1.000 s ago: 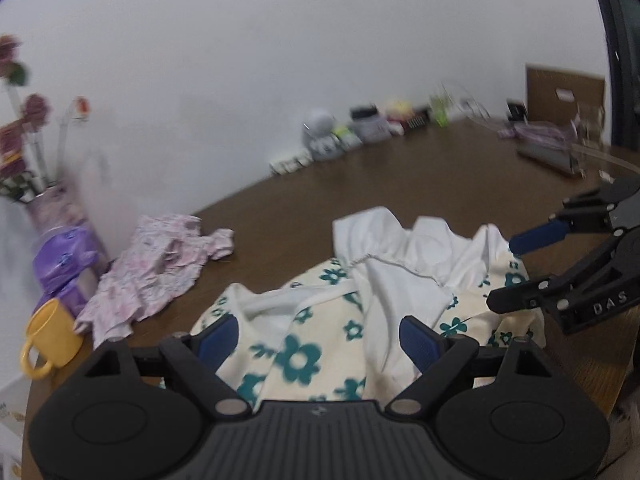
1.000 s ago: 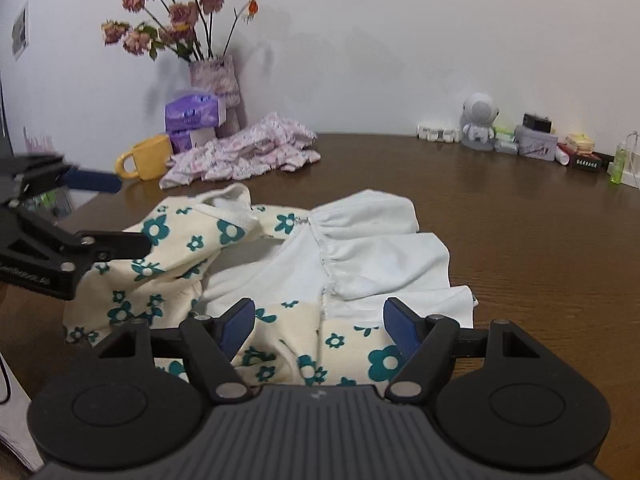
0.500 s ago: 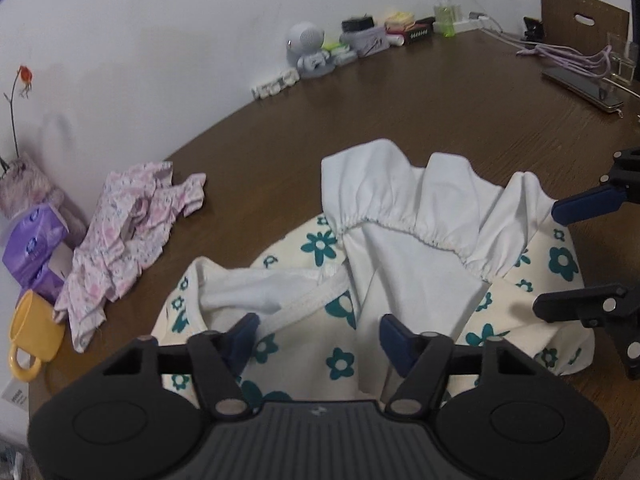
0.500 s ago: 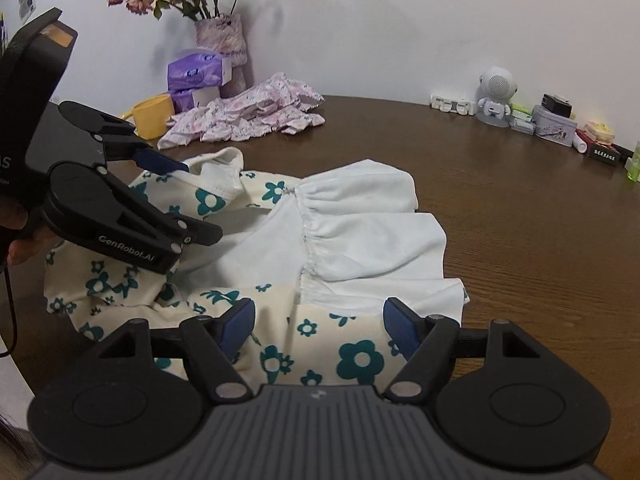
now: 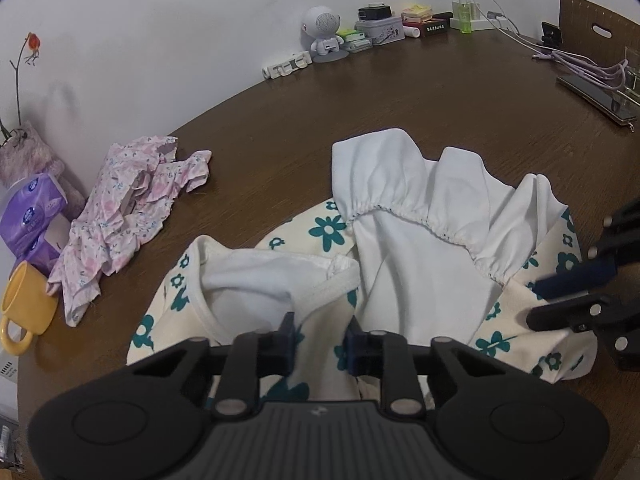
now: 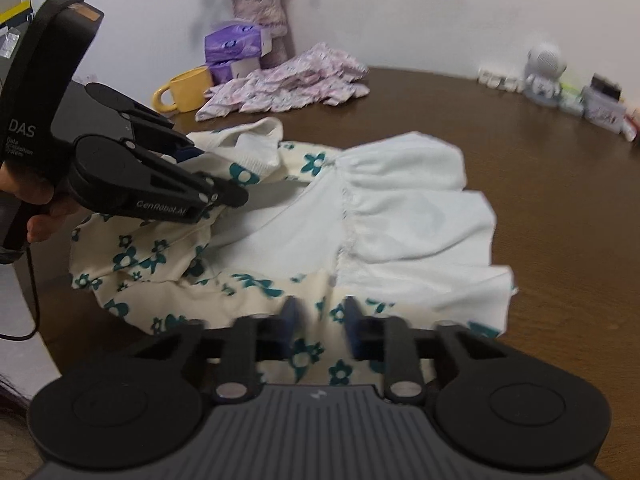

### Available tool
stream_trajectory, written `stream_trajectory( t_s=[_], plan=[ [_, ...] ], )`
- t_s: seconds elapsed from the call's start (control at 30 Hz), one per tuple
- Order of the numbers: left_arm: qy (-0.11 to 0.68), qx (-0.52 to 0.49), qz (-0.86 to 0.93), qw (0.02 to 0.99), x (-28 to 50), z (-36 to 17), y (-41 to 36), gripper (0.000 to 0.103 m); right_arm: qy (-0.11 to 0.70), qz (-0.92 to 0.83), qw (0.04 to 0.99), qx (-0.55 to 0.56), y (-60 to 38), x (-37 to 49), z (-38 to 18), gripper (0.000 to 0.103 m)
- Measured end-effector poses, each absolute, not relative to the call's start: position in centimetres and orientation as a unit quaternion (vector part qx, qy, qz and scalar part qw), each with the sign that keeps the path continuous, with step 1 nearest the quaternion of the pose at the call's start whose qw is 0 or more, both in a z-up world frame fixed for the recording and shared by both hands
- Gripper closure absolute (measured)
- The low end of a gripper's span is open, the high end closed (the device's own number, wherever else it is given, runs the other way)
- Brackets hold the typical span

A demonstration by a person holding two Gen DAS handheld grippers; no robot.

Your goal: Fold clothes

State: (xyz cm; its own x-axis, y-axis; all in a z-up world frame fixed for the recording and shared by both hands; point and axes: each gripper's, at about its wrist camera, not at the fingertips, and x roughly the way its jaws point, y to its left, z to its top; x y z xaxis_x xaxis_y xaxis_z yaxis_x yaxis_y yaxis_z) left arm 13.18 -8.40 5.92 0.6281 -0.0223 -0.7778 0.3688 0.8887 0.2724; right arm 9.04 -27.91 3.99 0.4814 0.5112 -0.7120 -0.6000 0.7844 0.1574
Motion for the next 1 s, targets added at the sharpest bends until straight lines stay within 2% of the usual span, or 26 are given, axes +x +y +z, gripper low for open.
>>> stream_trajectory(
  t_s=[0.07, 0.23, 0.6, 0.83, 1.0],
  plan=[
    [0.415, 0.204, -0.110, 0.880, 13.2, 6.0, -8.2, 0.084, 0.399, 0.329, 0.855, -0.052, -27.9, 9.1, 3.7, 0.092],
    [0.404, 0.195, -0.113, 0.887, 12.8, 6.7, -7.6, 0.093, 0.397, 0.328, 0.856, -0.048, -27.9, 9.0, 3.7, 0.095],
    [0.357, 0.131, -0.095, 0.920, 9.7, 10.3, -2.7, 0.096, 0.402, 0.314, 0.859, -0.045, -27.8, 8.9, 3.2, 0.097],
    [0.335, 0.001, -0.058, 0.941, 4.7, 11.9, 5.0, 0.096, 0.404, 0.304, 0.862, -0.041, -27.9, 8.5, 2.9, 0.097],
    [0.316, -0.081, -0.010, 0.945, 1.0, 11.0, 10.5, 0.096, 0.402, 0.296, 0.866, -0.042, -27.6, 8.2, 2.6, 0.097]
  ],
)
